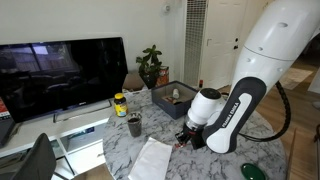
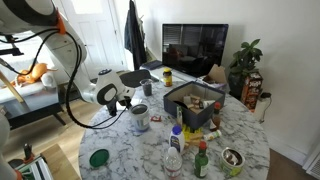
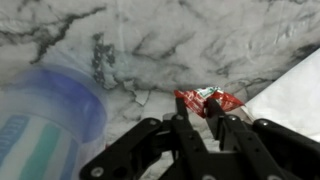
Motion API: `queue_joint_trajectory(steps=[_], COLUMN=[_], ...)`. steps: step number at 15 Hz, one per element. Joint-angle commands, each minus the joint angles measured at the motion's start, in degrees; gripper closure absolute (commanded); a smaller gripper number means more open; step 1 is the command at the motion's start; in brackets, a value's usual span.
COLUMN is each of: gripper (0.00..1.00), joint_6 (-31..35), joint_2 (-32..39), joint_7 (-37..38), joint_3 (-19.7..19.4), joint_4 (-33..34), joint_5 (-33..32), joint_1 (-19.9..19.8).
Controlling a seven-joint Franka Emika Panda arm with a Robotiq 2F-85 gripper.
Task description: Put the tomato ketchup on the green lid, lift the green lid and put the ketchup in the grey cup
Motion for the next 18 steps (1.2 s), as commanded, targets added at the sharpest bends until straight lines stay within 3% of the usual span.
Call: queue_joint_trajectory(steps=[1, 7, 10, 13, 16, 18], gripper=[1.0, 1.0, 1.0, 1.0, 1.0, 1.0], joint_6=[0.83, -1.79, -2.78, -6.52, -14.01, -20.55], joint_2=[1.61, -1.69, -9.59, -17.41, -25.26, -30.09], joint_7=[-0.9, -2.09, -9.29, -14.68, -20.19, -26.66], joint_3=[-1.09, -0.91, 7.82, 14.74, 23.45, 29.84], joint_4=[0.82, -1.09, -5.74, -11.57, -17.03, -20.1], joint_5=[2.08, 1.45, -1.94, -3.68, -4.19, -0.94], joint_1=[1.68, 1.47, -6.93, -12.65, -21.1, -27.46])
